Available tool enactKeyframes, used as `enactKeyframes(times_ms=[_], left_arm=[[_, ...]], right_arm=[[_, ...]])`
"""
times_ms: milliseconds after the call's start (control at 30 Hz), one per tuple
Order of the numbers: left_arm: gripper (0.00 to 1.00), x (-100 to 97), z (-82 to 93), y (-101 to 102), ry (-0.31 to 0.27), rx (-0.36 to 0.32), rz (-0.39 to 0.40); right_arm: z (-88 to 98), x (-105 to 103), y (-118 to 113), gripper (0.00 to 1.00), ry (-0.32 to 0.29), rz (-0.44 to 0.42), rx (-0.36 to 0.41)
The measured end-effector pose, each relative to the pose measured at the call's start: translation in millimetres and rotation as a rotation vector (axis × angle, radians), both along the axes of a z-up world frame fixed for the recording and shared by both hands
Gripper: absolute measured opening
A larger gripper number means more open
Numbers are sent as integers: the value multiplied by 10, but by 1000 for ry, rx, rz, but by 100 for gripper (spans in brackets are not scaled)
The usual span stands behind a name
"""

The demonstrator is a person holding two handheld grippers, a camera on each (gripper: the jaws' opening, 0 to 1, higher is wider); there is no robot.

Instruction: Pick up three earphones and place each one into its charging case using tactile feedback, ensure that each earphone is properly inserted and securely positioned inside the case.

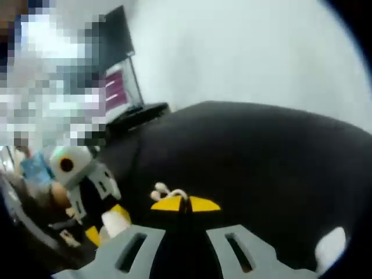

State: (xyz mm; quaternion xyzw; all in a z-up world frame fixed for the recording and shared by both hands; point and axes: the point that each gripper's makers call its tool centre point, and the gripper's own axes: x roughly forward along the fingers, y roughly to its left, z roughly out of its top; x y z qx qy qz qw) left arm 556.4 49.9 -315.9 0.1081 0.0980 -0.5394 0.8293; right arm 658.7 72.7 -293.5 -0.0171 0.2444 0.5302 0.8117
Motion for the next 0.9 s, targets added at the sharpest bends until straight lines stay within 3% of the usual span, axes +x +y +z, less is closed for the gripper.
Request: enactKeyframes(times_ms=[433,567,667,767,900], left_arm=[[18,-4,9,-16,-5,-1,-1],[18,-2,9,-15,-2,-1,-3],[18,1,9,-15,-4,-1,-3],[18,5,9,-17,-5,-1,-4],[18,11,8,-16,-5,-1,-5]], right_arm=[[-195,204,79,6,-5,-39,-52],[-154,228,91,11,-10,-45,-25],[43,285,70,11,-38,-78,41],[134,186,127,11,3,-32,63],[73,-40,263,11,34,81,-18]])
